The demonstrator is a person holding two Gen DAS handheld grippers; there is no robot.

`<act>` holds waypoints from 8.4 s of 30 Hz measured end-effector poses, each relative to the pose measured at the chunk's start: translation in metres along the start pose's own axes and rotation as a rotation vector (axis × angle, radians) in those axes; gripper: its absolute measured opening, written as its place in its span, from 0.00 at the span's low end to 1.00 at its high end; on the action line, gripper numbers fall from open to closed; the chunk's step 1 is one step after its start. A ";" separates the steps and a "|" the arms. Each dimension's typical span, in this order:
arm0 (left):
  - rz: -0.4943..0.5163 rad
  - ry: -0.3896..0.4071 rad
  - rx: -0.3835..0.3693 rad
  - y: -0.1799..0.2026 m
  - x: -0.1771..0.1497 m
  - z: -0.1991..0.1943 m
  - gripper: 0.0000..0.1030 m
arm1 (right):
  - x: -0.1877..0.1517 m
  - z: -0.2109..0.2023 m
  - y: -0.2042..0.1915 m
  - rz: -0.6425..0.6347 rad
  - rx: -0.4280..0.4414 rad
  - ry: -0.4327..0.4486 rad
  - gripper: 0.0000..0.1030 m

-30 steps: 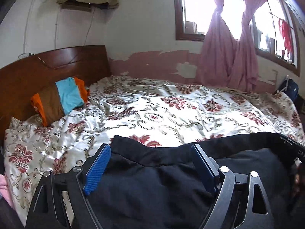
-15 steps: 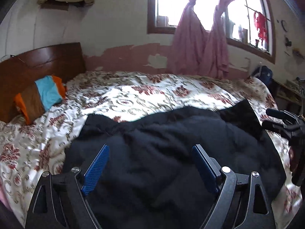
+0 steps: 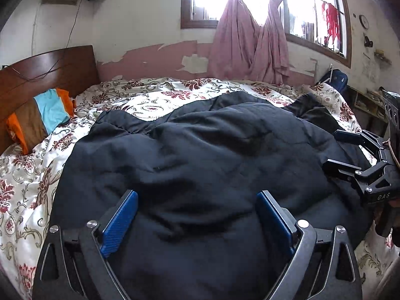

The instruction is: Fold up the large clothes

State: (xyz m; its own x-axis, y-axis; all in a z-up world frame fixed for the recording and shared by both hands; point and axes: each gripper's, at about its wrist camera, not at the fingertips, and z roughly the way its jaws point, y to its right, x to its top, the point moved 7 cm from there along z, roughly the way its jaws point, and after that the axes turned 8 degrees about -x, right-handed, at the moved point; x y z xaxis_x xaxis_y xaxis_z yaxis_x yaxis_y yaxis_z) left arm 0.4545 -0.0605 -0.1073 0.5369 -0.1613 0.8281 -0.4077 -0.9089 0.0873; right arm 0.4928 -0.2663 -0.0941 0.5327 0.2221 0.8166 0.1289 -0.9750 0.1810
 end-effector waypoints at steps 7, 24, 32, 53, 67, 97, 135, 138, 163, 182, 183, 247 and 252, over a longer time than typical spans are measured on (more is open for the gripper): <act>-0.016 -0.050 0.127 -0.029 0.030 0.034 0.93 | 0.022 0.054 0.012 0.057 -0.024 -0.115 0.97; -0.272 -0.062 0.210 -0.112 0.055 0.086 0.98 | 0.020 0.127 0.069 0.242 -0.136 -0.122 0.97; -0.372 -0.112 0.244 -0.142 0.049 0.104 1.00 | 0.005 0.158 0.071 0.315 -0.037 -0.189 0.99; -0.415 -0.053 0.172 -0.145 0.032 0.116 1.00 | -0.010 0.172 0.067 0.333 0.000 -0.219 0.99; -0.398 -0.024 0.191 -0.146 0.030 0.117 1.00 | -0.009 0.171 0.066 0.335 -0.010 -0.199 0.99; -0.433 0.001 0.094 -0.144 0.005 0.040 1.00 | -0.030 0.083 0.074 0.245 0.031 -0.309 0.99; -0.543 -0.193 0.060 -0.181 -0.038 -0.007 1.00 | -0.109 0.103 0.151 0.502 0.153 -0.270 0.99; -0.513 -0.232 0.061 -0.183 -0.042 0.002 1.00 | -0.109 0.108 0.153 0.538 0.207 -0.260 0.99; -0.657 -0.290 -0.320 -0.174 -0.073 0.041 1.00 | -0.105 0.118 0.122 0.651 0.540 -0.225 0.99; -0.660 -0.297 -0.311 -0.173 -0.072 0.055 1.00 | -0.095 0.113 0.081 0.523 0.352 -0.271 0.50; -0.656 -0.298 -0.306 -0.172 -0.072 0.056 1.00 | -0.091 0.110 0.078 0.493 0.322 -0.261 0.47; -0.397 -0.171 -0.244 -0.055 0.002 0.046 0.23 | -0.076 -0.008 0.168 0.563 0.031 -0.069 0.25; -0.402 -0.209 -0.213 -0.060 -0.003 0.049 0.36 | -0.094 0.000 0.174 0.629 -0.007 -0.141 0.42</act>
State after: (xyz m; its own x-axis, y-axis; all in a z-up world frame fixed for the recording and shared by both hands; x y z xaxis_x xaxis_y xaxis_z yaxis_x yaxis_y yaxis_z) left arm 0.5129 -0.0244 -0.1421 0.8101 0.0926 0.5789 -0.2681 -0.8197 0.5062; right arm 0.4647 -0.4570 -0.1395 0.6096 -0.3938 0.6879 -0.2497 -0.9191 -0.3049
